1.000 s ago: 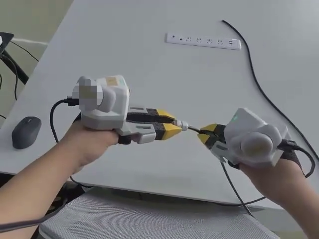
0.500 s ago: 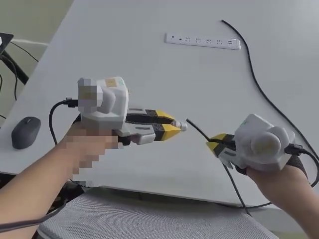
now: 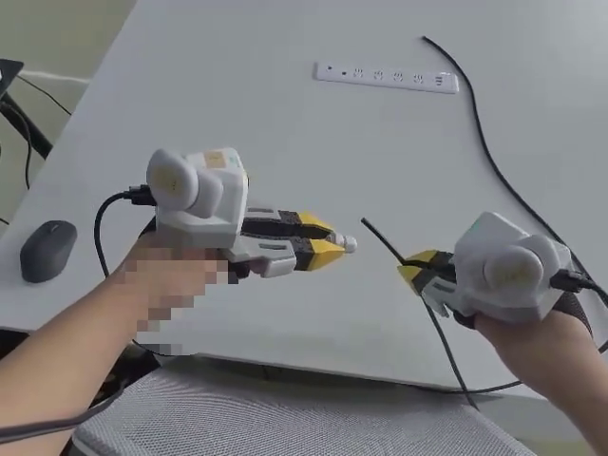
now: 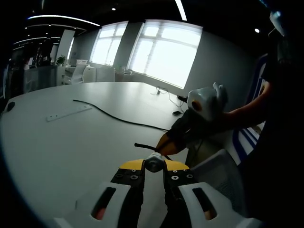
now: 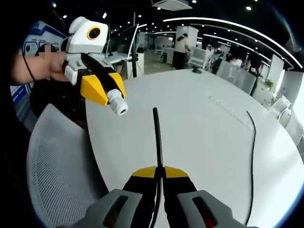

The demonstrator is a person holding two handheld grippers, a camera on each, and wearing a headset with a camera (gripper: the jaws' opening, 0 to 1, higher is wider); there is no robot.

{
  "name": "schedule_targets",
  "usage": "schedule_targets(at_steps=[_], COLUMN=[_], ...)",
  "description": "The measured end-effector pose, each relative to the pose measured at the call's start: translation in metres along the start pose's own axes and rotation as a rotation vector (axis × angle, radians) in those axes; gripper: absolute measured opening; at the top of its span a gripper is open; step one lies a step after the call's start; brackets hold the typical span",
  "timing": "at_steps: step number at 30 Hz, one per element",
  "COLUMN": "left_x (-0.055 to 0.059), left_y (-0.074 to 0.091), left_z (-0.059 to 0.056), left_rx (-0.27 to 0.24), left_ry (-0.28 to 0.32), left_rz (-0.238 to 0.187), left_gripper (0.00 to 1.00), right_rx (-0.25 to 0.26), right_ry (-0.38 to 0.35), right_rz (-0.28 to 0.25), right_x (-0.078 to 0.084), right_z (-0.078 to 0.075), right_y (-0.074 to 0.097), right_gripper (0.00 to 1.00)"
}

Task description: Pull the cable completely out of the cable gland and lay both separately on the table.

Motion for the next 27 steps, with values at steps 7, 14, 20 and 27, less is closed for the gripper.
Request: schedule_targets(at_steps=[7, 14, 20, 27], left_x=[0.009, 0.016, 0.021, 0.031], left_y=[0.006, 0.014, 0.024, 0.038], left_z=[0.001, 0.003, 0.006, 0.012], left_rx=[0.003, -0.005, -0.01, -0.025], left_ry=[-0.005, -0.001, 0.008, 0.027], left_rz=[-0.001, -0.009, -0.01, -0.024], left_gripper=[0.15, 0.15, 0.15, 0.15], right_rx=[0.001, -0.001, -0.002, -0.008], right_ry=[0.001, 0.002, 0.044, 0.079], right_rz=[-0.003, -0.005, 0.001, 0.008], right_x=[-0.013, -0.033, -0.051, -0.077], right_z=[0.003, 0.007, 0.015, 0.022], right_y=[-0.002, -0.013, -0.025, -0.045], right_gripper=[0.0, 0.0, 0.0, 0.0])
Point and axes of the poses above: the centre of the closed fingertips' face, and the gripper's own axes: y roughly backward along the fingers, z roughly to its left, x roughly out of its underside, the point moved 9 cm from there along y, roughly backward along the fingers, and after that the axes turned 10 degrees about -y, right-handed, at the moved point
